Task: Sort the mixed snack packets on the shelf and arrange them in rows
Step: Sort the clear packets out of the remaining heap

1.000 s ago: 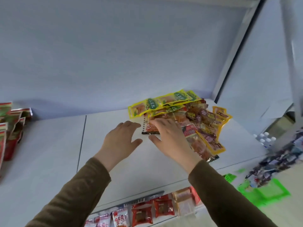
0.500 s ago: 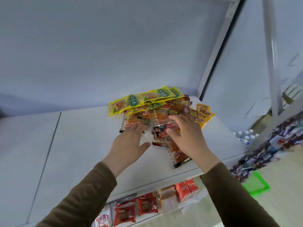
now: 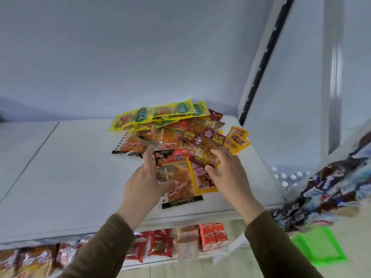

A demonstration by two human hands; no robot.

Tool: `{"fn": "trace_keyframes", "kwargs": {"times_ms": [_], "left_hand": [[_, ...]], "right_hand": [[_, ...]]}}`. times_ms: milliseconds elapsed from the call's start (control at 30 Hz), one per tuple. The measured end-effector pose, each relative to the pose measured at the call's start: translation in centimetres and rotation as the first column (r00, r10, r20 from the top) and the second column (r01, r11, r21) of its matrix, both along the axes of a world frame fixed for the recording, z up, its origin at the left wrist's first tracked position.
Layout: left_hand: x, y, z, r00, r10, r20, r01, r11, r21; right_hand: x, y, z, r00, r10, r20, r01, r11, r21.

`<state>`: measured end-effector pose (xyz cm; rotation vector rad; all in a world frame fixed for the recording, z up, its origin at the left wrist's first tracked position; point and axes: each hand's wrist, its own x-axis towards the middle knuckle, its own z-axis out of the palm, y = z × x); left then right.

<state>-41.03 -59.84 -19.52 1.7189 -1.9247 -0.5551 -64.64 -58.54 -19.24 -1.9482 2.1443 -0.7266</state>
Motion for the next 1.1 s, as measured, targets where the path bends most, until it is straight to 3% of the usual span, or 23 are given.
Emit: {"fn": "trace_keyframes", "kwargs": {"times_ms": [233, 400, 567, 800, 933, 1100], "left_hand": [[-0.6, 0.5, 0.1, 0.959, 0.065, -0.276, -0.06, 0.998, 0.029], [0.7, 0.2, -0.2, 0.814, 0.086, -0.575, 0.029, 0.982, 0.188], [2.3, -0.5, -0.3, 0.772, 0.155, -0.617, -0.012, 0.973, 0.23], [4.4, -0.5, 0.7, 0.603, 0.202, -0.772, -0.025, 0.972, 0.235], [5.2, -1.1, 0.9, 0.538, 0.223, -0.813, -0.065, 0.972, 0.224], [4.3, -1.9, 1.2, 0.521, 0.178, -0.835, -0.043, 0.982, 0.183]], "right_hand": [[0.0, -0.4, -1.6, 0.992, 0.093, 0.08, -0.092, 0.996, -0.018], [0.7, -0.5, -2.7, 0.99, 0.107, 0.097, -0.103, 0.994, -0.047], [1.3, -0.7, -2.9, 0.994, 0.111, -0.002, -0.11, 0.992, 0.059], [3.0, -0.7, -2.9, 0.985, 0.17, -0.025, -0.171, 0.985, -0.026], [3.6, -0.9, -2.3, 0.983, 0.184, 0.023, -0.183, 0.983, -0.028], [3.6, -0.7, -1.6, 0.962, 0.26, 0.085, -0.263, 0.964, 0.029]]}}
